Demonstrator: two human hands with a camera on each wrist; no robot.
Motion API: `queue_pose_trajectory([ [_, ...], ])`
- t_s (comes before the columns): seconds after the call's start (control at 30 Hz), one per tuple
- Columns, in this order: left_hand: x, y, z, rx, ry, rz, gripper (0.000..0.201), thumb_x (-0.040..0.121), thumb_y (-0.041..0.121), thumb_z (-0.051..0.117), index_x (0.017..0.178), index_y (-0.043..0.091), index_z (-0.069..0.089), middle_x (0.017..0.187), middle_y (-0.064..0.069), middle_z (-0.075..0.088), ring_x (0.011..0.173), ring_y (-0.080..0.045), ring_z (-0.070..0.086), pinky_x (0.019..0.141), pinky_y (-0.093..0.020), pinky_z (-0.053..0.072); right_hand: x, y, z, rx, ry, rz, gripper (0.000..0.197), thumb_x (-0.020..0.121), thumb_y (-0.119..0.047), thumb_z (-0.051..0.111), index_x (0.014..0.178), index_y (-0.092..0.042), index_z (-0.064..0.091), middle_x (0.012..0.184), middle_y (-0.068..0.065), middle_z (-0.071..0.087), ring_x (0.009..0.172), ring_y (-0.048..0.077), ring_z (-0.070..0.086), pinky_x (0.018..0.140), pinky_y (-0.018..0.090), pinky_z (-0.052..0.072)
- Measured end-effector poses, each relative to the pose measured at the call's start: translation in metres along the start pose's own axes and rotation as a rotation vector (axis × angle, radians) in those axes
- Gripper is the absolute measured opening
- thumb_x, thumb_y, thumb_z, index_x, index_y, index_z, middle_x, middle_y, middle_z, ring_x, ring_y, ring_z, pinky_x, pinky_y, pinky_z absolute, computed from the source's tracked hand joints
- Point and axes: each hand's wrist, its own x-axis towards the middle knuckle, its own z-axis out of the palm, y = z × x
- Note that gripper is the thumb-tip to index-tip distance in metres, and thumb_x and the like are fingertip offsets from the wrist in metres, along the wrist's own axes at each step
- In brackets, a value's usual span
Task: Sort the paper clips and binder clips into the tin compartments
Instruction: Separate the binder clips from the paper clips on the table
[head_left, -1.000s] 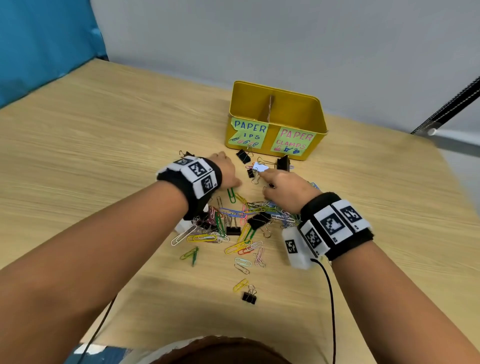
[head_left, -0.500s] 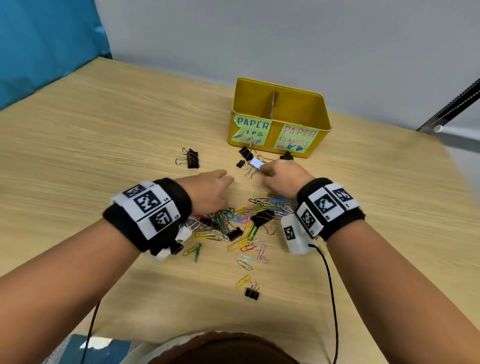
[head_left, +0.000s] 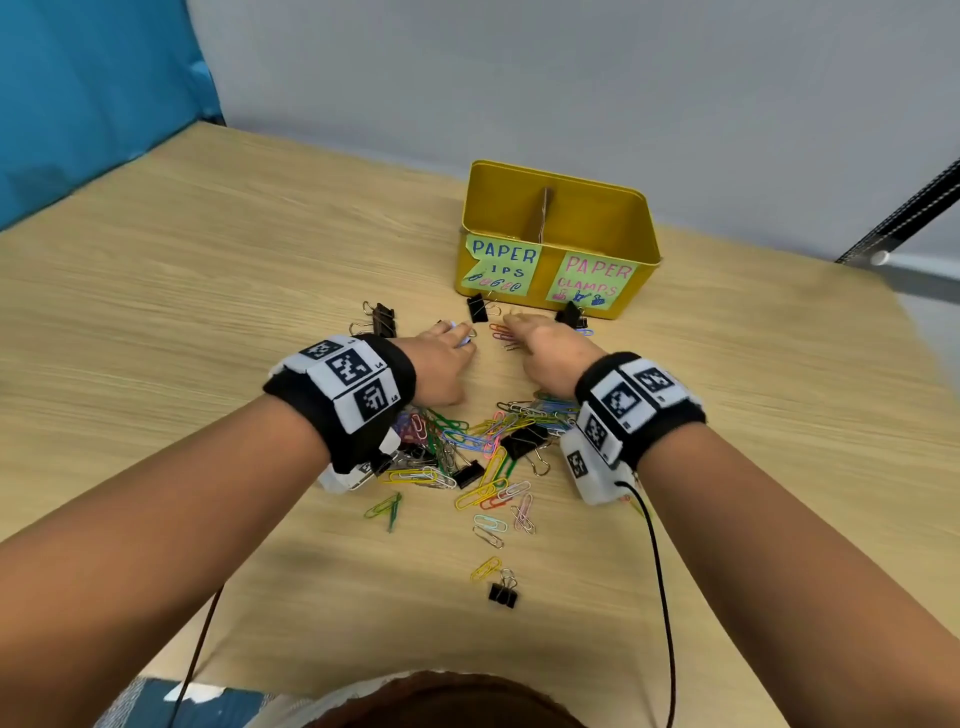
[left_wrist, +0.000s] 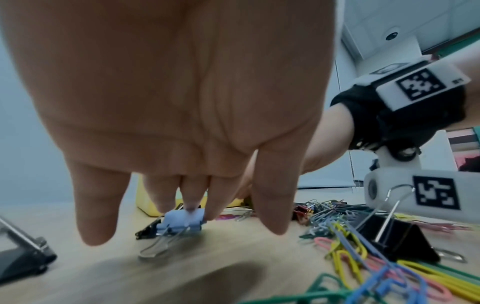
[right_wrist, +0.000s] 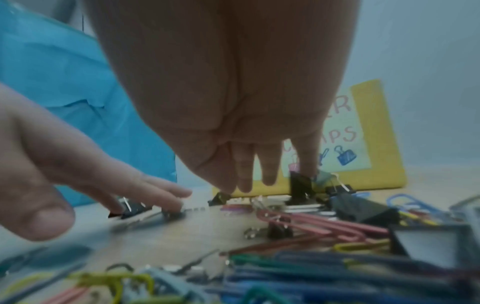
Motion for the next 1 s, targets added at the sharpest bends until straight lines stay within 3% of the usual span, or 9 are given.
queue_pose_trajectory([
  [0.17,-0.003,-0.009,0.001,0.008,0.004,-0.004,0.069,0.093,0.017,0.039,0.15,0.007,0.001,0.159,-0.01,-0.012,0.148,-0.026,-0.009,0.122,-0.042,0.007,0.002,-0.023,0.0,-0.27,-0.201,-0.035,0.066,0.091,-0.001,0.033,0.15,-0.014,0.007,0.161,0.0,0.0,0.148,0.02,0.008,0.116,0.059,0.007],
  [0.3,-0.01,-0.025,-0.001,-0.041,0.067,-0.079,0.073,0.093,0.016,0.041,0.15,0.015,-0.004,0.159,-0.001,-0.016,0.148,-0.022,-0.01,0.12,-0.053,0.007,-0.018,-0.012,-0.008,-0.15,-0.271,-0.138,0.05,0.094,-0.007,0.031,0.144,-0.015,0.035,0.155,0.005,0.03,0.139,0.026,0.034,0.117,0.045,0.025],
  [0.43,-0.021,-0.018,0.002,-0.069,0.194,-0.05,0.077,0.091,0.007,0.042,0.149,0.032,-0.002,0.159,0.0,-0.016,0.147,-0.026,-0.011,0.12,-0.05,0.005,-0.035,0.0,-0.009,0.07,-0.065,-0.108,0.047,0.092,-0.004,0.034,0.136,-0.016,0.047,0.144,0.006,0.049,0.133,0.022,0.044,0.113,0.03,0.032],
  [0.53,-0.034,0.002,0.01,-0.11,0.03,0.105,0.061,0.096,0.019,0.041,0.149,0.03,0.014,0.161,-0.002,0.002,0.147,-0.025,0.009,0.121,-0.039,0.014,-0.044,0.003,0.0,0.017,-0.15,-0.124,0.046,0.094,-0.008,0.035,0.134,-0.025,0.049,0.144,0.004,0.048,0.132,0.022,0.044,0.113,0.034,0.032],
  [0.6,-0.043,0.009,0.016,-0.132,-0.069,0.179,0.054,0.097,0.028,0.04,0.148,0.029,0.022,0.16,0.003,0.01,0.146,-0.019,0.018,0.118,-0.032,0.016,-0.054,0.002,-0.001,0.057,-0.157,-0.136,0.041,0.094,-0.013,0.039,0.127,-0.028,0.057,0.138,0.001,0.054,0.127,0.021,0.049,0.11,0.034,0.036],
  [0.7,-0.047,0.006,0.024,-0.193,-0.021,0.176,0.061,0.096,0.031,0.045,0.149,0.029,0.016,0.16,0.003,0.004,0.147,-0.016,0.012,0.118,-0.028,0.012,-0.073,0.006,-0.009,0.127,0.012,-0.124,0.019,0.087,-0.023,0.053,0.098,-0.024,0.07,0.116,0.002,0.064,0.108,0.02,0.058,0.093,0.03,0.045],
  [0.77,-0.047,0.005,0.028,-0.196,0.022,0.161,0.069,0.094,0.03,0.047,0.15,0.029,0.007,0.161,0.002,-0.002,0.148,-0.017,0.005,0.121,-0.03,0.01,-0.085,0.006,-0.009,0.089,-0.114,-0.097,0.008,0.08,-0.03,0.063,0.082,-0.027,0.07,0.104,-0.002,0.066,0.099,0.018,0.059,0.086,0.03,0.047],
  [0.87,-0.046,0.013,0.033,-0.162,-0.011,0.201,0.071,0.094,0.027,0.047,0.15,0.026,0.004,0.16,0.003,-0.004,0.148,-0.018,0.005,0.121,-0.033,0.012,-0.091,-0.002,-0.004,0.05,-0.274,-0.113,0.024,0.078,-0.033,0.066,0.101,-0.028,0.071,0.103,-0.004,0.063,0.101,0.019,0.059,0.094,0.034,0.047],
  [1.0,-0.049,0.022,0.034,-0.144,-0.023,0.23,0.063,0.094,0.019,0.045,0.15,0.018,0.016,0.16,0.006,0.003,0.144,-0.018,0.02,0.117,-0.032,0.025,-0.084,-0.008,-0.005,0.12,0.028,-0.133,0.051,0.086,-0.031,0.058,0.135,-0.018,0.048,0.134,0.005,0.051,0.121,0.022,0.049,0.102,0.028,0.037],
])
